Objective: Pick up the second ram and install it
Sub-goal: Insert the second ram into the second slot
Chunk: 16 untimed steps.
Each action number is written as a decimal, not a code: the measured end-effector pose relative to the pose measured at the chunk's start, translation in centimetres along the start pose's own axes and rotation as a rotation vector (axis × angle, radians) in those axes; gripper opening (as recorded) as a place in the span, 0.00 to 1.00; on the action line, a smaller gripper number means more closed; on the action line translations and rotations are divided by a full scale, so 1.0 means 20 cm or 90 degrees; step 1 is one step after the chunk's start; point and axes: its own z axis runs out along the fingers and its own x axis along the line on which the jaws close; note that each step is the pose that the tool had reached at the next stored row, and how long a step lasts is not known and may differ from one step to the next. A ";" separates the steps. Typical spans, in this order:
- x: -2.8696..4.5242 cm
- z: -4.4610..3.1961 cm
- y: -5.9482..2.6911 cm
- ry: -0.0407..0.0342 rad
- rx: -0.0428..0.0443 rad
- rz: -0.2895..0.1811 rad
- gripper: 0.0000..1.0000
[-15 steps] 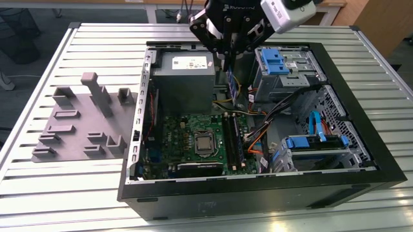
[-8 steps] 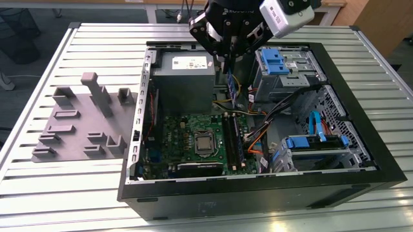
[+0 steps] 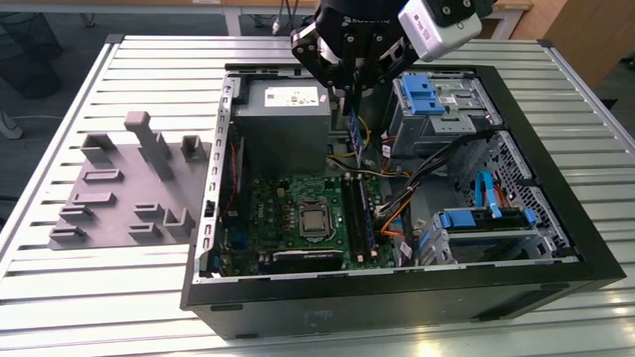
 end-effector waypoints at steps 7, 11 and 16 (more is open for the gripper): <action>0.000 0.005 0.000 0.0000 -0.0002 0.000 0.14; 0.000 0.024 -0.001 0.0009 -0.0001 -0.002 0.14; -0.002 0.059 -0.002 0.0010 -0.0001 -0.002 0.14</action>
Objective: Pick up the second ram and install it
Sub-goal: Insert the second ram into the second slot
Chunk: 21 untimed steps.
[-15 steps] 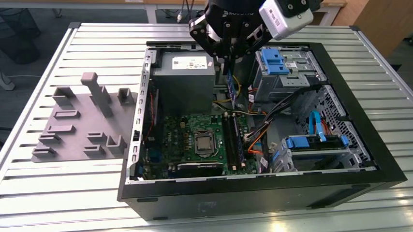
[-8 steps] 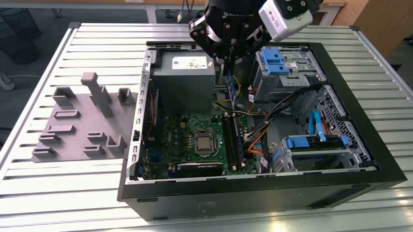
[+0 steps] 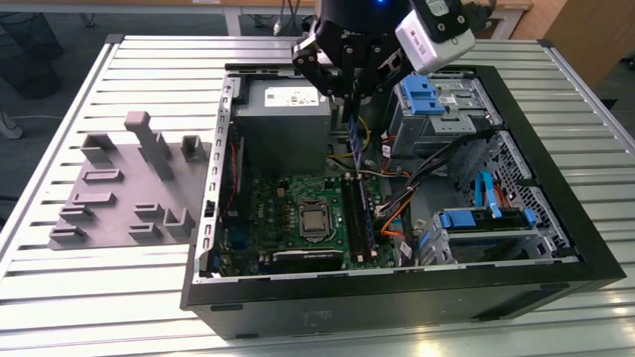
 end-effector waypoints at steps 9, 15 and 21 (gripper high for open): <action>0.000 0.037 -0.002 0.0000 0.0001 0.000 0.14; 0.001 0.054 -0.006 0.0000 0.0001 0.000 0.14; 0.001 0.076 -0.013 0.0000 0.0000 0.000 0.14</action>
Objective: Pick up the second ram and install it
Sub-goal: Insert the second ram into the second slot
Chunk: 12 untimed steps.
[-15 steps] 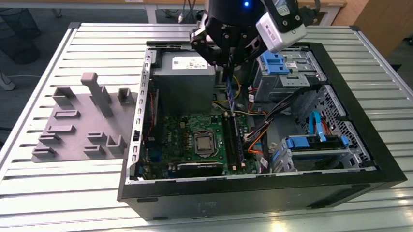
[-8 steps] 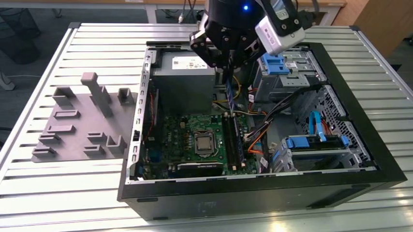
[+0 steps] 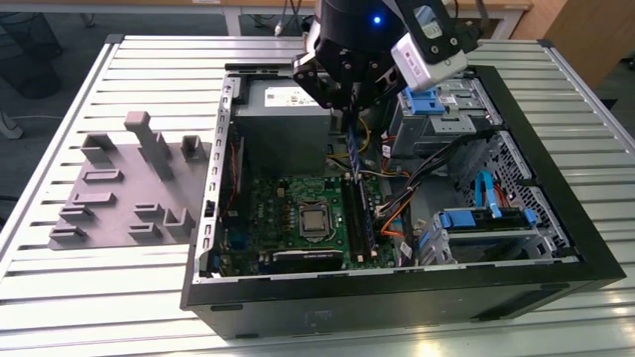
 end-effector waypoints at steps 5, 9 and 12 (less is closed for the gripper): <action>0.001 0.028 -0.006 0.0000 0.0000 0.000 0.14; 0.001 0.052 -0.008 0.0000 0.0000 0.000 0.14; 0.001 0.054 -0.009 0.0001 0.0002 0.000 0.14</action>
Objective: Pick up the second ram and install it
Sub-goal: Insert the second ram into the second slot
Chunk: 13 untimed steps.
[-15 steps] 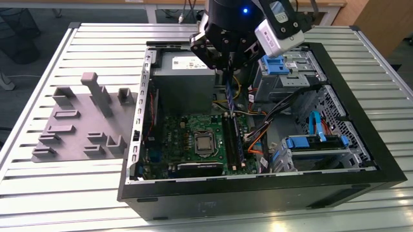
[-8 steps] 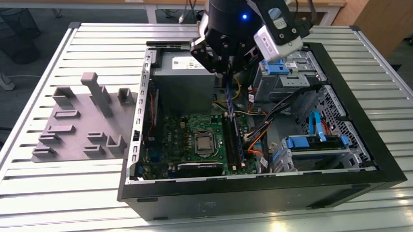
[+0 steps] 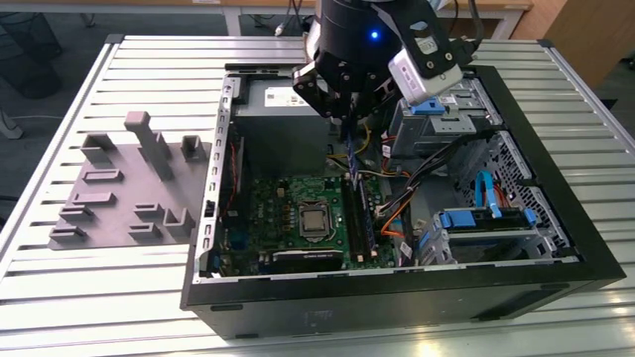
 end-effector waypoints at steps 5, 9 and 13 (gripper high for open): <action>0.000 0.001 0.000 -0.0001 -0.0001 0.000 0.14; 0.000 0.017 -0.003 -0.0001 -0.0002 0.000 0.14; -0.001 0.038 -0.011 0.0000 -0.0001 0.000 0.14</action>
